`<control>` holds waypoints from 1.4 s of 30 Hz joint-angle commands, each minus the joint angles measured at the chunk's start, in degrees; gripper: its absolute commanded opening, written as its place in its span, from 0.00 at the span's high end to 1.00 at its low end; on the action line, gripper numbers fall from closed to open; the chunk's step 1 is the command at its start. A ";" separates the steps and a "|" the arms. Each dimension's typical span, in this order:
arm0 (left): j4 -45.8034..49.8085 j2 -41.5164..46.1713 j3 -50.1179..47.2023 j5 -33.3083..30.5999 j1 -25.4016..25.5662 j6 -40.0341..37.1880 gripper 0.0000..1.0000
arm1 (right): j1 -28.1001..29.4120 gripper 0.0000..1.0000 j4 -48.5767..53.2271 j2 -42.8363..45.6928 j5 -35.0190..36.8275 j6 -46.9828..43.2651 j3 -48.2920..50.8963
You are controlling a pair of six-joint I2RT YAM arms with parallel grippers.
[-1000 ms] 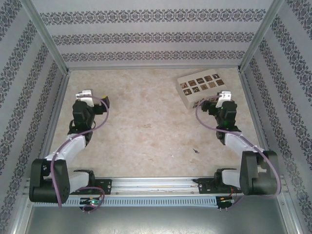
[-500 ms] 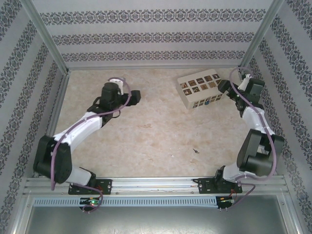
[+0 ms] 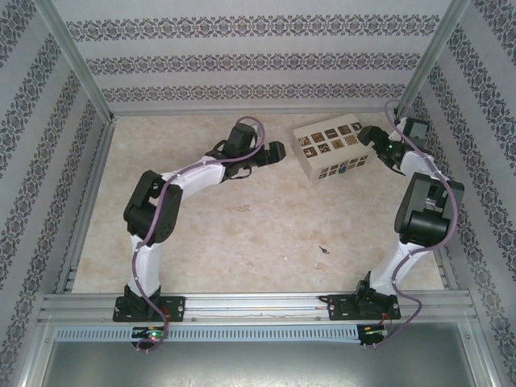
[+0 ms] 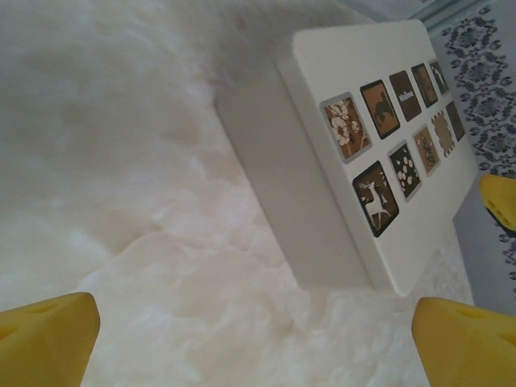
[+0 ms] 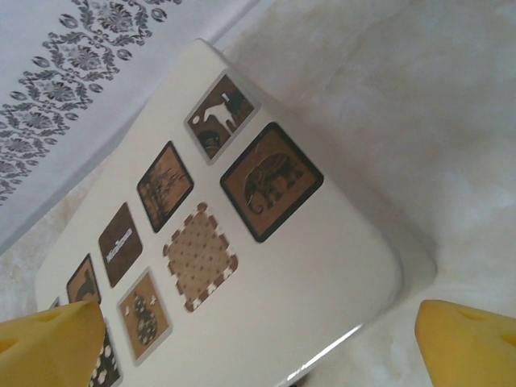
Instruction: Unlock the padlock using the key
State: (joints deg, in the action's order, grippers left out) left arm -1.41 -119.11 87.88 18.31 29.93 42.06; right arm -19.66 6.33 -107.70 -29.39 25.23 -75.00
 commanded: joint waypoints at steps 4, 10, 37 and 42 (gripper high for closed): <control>2.19 -7.74 10.99 5.98 1.46 4.95 0.00 | 0.05 0.02 3.83 -4.48 0.93 -2.92 -6.12; 1.55 -13.98 17.55 9.87 2.23 7.69 0.00 | 0.80 0.01 4.17 -7.70 -3.49 -5.80 -9.73; -5.00 -6.16 6.96 14.90 1.92 6.18 0.00 | 10.95 0.12 3.40 7.42 -17.03 -18.08 9.60; -7.12 0.58 -2.72 15.48 0.52 6.81 0.00 | 15.28 0.14 -0.98 12.65 -15.15 -15.45 16.73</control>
State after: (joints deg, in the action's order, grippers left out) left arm -1.28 -123.17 87.79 29.41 29.58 49.12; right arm -8.69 8.36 -98.61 -38.06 8.38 -61.28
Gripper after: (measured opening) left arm 0.994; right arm 0.860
